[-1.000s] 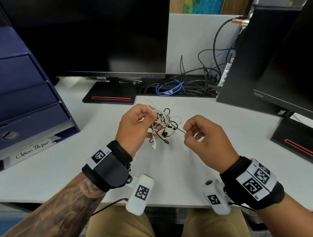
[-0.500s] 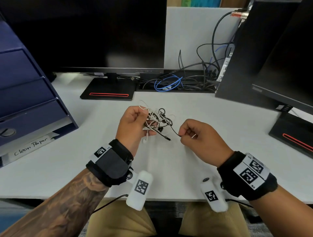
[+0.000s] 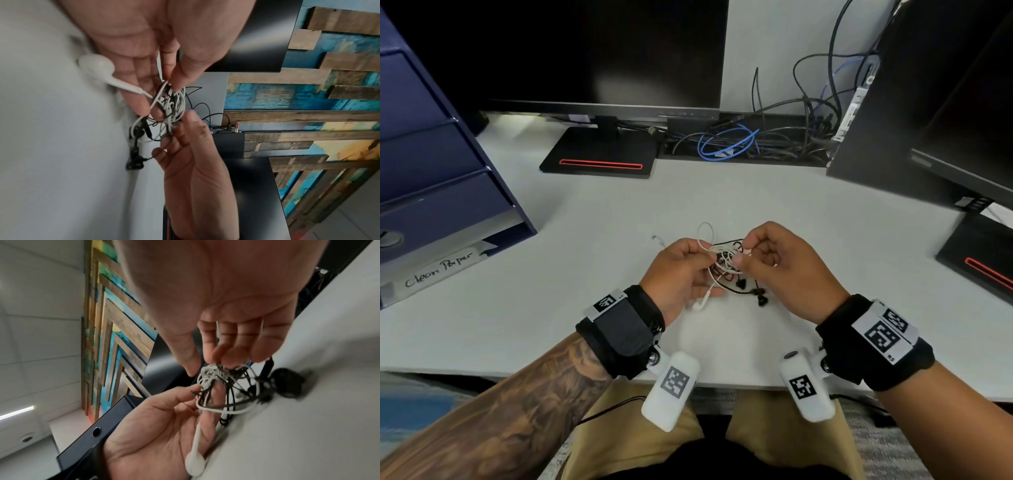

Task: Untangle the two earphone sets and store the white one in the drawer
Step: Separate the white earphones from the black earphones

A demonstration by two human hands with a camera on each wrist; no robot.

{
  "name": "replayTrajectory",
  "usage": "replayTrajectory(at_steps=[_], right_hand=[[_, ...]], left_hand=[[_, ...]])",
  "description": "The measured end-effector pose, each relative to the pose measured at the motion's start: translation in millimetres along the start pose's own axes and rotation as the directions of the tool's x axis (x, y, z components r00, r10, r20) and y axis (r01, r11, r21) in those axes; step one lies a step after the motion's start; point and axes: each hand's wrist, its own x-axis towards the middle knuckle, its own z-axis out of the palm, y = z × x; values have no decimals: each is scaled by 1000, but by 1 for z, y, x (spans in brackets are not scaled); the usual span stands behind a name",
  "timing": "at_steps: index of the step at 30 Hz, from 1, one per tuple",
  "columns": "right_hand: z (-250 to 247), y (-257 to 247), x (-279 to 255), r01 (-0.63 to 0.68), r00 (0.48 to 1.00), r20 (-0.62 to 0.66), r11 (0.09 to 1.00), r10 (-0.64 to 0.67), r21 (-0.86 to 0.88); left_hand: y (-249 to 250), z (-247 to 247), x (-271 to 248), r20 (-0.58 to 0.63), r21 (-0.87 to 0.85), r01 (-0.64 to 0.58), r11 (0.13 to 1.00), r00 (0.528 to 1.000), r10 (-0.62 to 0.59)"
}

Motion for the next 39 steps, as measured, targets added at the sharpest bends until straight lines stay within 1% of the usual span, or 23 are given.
replayTrajectory(at_steps=[2,3,7,10,14,19,24,31,39], right_hand=[[0,5,0,-65,994,93,998,64,8],[0,7,0,-93,989,112,996,91,12],[2,15,1,-140,987,93,989,134,56],[3,18,-1,-168,984,74,981,162,94],[2,20,-2,-231,971,111,953,212,197],[-2,21,-2,-229,973,89,934,213,275],[-4,24,0,-223,975,98,915,201,336],[-2,29,3,-201,980,77,905,186,376],[-3,33,1,-187,982,65,907,176,377]], left_hand=[[-3,0,1,2,-4,17,1000,1000,-17],[-5,0,2,4,2,20,1000,1000,-20],[-10,-2,3,23,76,-9,997,1000,7],[-12,-3,3,43,89,-34,995,999,30],[-12,-4,3,72,91,-52,994,996,46],[-14,-5,3,61,105,-87,991,995,81],[-12,-4,0,81,70,-84,994,994,78],[-11,-7,4,120,38,-71,997,991,66],[-12,-7,5,114,85,-81,993,991,72]])
